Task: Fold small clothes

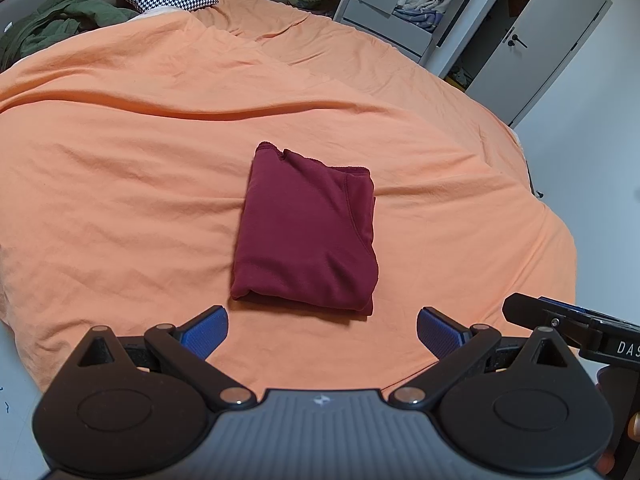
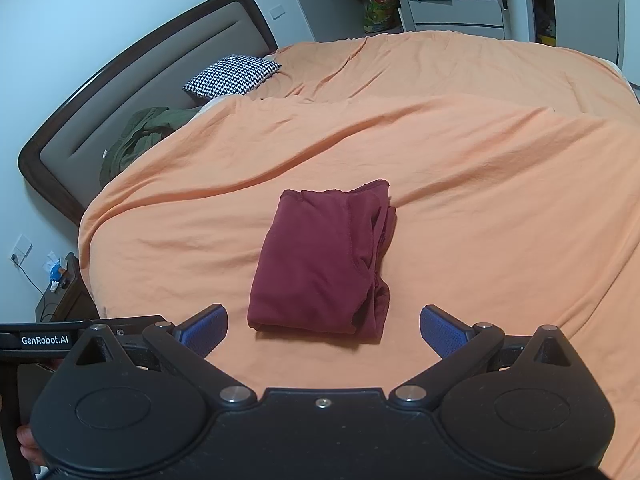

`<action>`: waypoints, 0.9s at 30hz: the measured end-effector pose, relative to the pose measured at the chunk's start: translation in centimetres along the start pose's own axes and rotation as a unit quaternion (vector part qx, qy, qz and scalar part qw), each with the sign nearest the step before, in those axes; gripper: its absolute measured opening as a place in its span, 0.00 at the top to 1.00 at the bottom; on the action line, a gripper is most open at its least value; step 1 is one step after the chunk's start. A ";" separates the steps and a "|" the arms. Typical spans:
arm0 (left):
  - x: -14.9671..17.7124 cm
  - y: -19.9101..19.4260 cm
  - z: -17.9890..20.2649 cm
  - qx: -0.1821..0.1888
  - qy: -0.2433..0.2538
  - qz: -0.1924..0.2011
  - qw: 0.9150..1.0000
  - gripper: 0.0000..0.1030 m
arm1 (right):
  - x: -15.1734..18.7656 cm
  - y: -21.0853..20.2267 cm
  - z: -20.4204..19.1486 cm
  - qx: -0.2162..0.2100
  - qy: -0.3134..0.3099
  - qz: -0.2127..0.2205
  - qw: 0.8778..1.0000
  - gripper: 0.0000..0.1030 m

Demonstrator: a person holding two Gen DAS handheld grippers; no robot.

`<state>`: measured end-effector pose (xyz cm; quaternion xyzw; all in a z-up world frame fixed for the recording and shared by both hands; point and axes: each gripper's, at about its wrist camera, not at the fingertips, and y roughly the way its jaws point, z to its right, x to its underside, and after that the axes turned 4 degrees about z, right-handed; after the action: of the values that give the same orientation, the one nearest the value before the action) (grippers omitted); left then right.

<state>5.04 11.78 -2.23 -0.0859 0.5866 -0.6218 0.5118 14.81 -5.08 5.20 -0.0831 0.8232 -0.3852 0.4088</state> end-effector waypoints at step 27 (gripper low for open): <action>0.2 -0.4 -0.5 0.031 -0.020 0.000 0.999 0.00 | -0.1 -0.3 -0.2 0.000 0.002 0.004 1.000 0.01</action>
<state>4.34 11.85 -2.16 -0.0822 0.5570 -0.6375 0.5259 14.73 -5.12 5.56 -0.0796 0.8244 -0.3835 0.4086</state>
